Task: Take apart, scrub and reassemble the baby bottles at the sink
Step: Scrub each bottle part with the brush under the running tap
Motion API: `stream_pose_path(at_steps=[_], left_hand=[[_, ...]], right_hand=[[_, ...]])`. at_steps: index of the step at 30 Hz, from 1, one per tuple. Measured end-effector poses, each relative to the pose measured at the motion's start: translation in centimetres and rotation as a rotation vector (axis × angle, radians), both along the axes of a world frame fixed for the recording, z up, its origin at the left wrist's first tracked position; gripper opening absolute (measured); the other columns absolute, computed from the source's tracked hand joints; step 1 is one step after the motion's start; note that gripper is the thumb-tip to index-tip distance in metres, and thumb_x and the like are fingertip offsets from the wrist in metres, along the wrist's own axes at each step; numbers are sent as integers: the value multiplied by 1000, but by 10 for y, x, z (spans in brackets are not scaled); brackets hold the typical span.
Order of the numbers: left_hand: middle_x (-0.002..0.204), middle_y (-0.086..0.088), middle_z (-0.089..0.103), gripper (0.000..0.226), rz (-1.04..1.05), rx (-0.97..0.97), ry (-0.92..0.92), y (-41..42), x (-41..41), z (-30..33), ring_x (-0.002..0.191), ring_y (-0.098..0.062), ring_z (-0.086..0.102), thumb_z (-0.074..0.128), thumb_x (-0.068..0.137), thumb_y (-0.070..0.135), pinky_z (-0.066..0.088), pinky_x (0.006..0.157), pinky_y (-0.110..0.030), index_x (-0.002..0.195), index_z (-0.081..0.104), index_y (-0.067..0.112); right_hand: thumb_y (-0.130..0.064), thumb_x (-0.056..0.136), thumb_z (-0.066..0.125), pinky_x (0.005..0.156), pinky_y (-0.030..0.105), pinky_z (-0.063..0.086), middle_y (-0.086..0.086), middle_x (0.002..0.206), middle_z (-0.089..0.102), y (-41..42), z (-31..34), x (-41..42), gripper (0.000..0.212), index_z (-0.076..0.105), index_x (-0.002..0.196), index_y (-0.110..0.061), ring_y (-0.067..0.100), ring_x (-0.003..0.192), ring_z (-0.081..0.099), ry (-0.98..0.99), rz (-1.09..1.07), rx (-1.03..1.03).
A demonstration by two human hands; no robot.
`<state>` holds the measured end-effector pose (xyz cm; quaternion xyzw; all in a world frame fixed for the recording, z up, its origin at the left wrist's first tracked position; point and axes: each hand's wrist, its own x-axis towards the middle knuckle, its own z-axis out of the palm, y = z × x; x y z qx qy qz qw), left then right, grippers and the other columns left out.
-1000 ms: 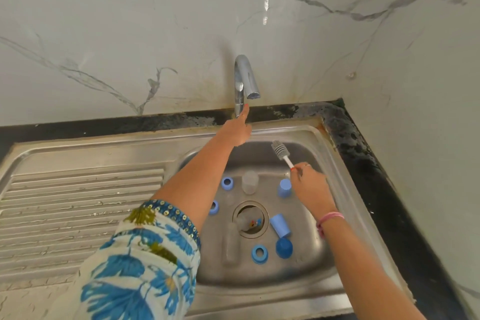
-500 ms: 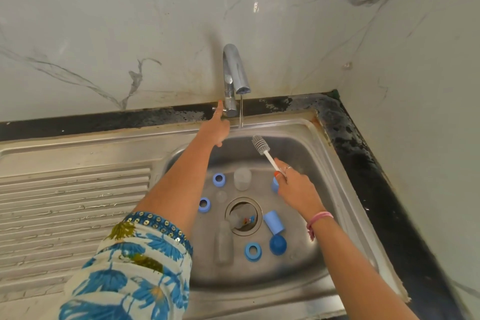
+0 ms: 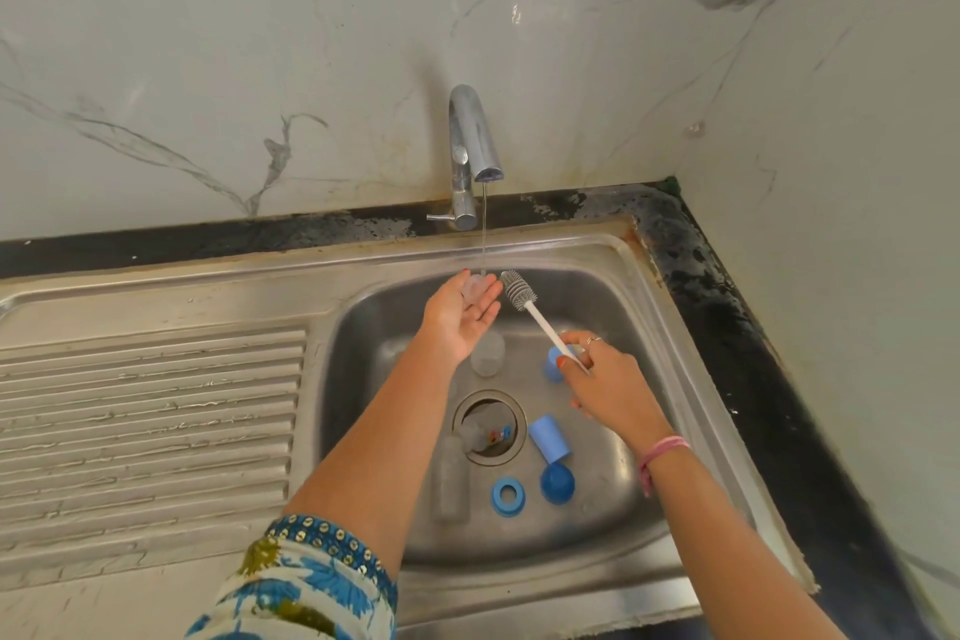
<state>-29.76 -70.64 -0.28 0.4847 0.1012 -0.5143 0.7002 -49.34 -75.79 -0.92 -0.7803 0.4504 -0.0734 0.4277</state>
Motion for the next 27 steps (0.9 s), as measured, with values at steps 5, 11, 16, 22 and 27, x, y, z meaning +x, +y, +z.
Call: stream_pose_path(at_steps=[5,11,16,22,27], left_hand=[[129,-9,62,24,42,29,2,-5,3,10,120,-22,58,49,101,29,41,100,-33,114,59,12],[120,-13,67,38,-19,9,18,-2,1,16,96,-19,65,56,98,30,53,80,-31,125,57,4],[106,-17,71,23,10,-40,50,2,4,19,94,-23,70,64,93,22,57,76,-35,109,58,6],[112,-19,70,28,-26,-49,7,3,3,23,103,-28,68,64,92,23,56,84,-38,113,59,5],[109,-13,69,30,-36,-79,-136,0,-4,25,89,-22,69,56,97,21,57,77,-32,121,57,2]], right_hand=[[-34,98,50,72,41,57,-8,75,57,-3,11,-21,23,56,120,-35,15,71,61,-14,56,-147],[-23,101,47,91,37,51,3,116,64,-3,23,-21,37,52,138,-26,20,103,61,23,236,-342],[-23,104,40,79,29,50,0,109,59,-6,26,-15,43,39,146,-32,20,92,61,226,273,-638],[-21,104,37,70,25,45,-2,105,53,-9,27,-16,52,24,152,-34,17,85,56,364,326,-772],[-20,103,39,71,29,49,0,103,55,-11,34,1,47,34,149,-30,19,84,58,319,322,-672]])
